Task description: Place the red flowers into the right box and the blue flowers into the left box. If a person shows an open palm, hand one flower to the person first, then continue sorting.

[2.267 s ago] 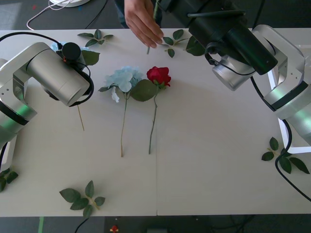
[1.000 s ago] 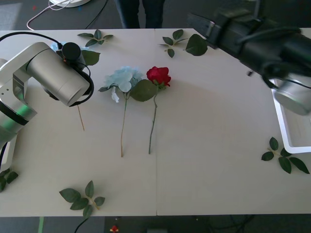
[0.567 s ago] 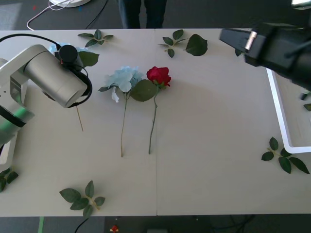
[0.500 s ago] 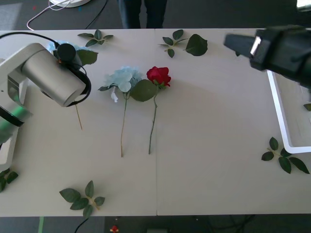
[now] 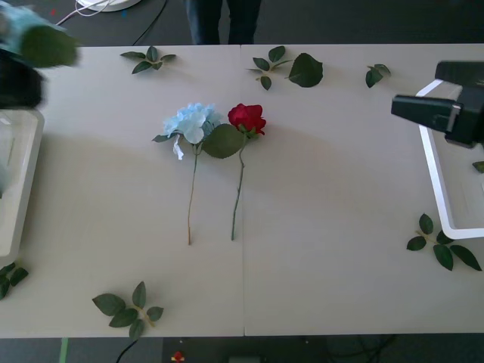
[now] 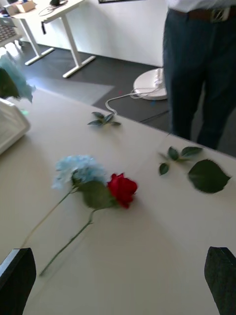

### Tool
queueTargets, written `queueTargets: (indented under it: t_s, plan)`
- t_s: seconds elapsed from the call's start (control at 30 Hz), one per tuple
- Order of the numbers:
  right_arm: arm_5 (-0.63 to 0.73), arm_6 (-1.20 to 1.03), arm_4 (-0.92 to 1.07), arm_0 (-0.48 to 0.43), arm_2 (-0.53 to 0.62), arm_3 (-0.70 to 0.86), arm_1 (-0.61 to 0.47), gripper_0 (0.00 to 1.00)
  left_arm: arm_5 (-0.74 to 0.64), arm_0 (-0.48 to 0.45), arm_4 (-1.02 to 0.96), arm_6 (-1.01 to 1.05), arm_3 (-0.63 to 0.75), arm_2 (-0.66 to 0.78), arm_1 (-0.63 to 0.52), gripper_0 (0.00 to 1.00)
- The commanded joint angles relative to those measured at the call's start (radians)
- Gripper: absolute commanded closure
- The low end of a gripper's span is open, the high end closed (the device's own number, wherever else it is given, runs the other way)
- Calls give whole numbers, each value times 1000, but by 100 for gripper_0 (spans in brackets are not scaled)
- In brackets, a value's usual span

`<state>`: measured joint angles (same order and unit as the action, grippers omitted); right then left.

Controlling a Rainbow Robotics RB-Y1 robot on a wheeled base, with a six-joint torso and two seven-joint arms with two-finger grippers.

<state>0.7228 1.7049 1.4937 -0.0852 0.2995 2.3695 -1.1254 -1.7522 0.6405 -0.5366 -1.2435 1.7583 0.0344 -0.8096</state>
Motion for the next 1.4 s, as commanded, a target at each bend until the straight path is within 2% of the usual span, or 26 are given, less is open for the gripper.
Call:
queueTargets:
  t_s: [0.03,0.13,0.33,0.43,0.53,0.63,0.8,1.4]
  plan:
    - [63,116,99,-34,75,17,-10,0,7,-117,-25,-91,29,180,-85,100]
    - [113,233,223,-36,102,-19,1,0,60,-214,-23,-226,30,288,-85,100]
    - [159,447,372,-36,112,-90,4,0,189,-371,-14,-381,27,380,-83,100]
    - [159,538,408,-44,112,-107,4,0,301,-450,9,-439,9,386,-83,100]
    - [159,613,439,-57,110,-115,4,0,468,-510,15,-481,-57,377,-83,100]
    - [159,662,476,-71,112,-122,4,0,605,-521,18,-524,-146,360,-82,100]
    - [159,717,513,-91,110,-133,4,0,751,-522,17,-593,-255,351,-74,100]
    - [153,723,519,-113,110,-135,6,0,763,-524,26,-599,-264,348,-71,100]
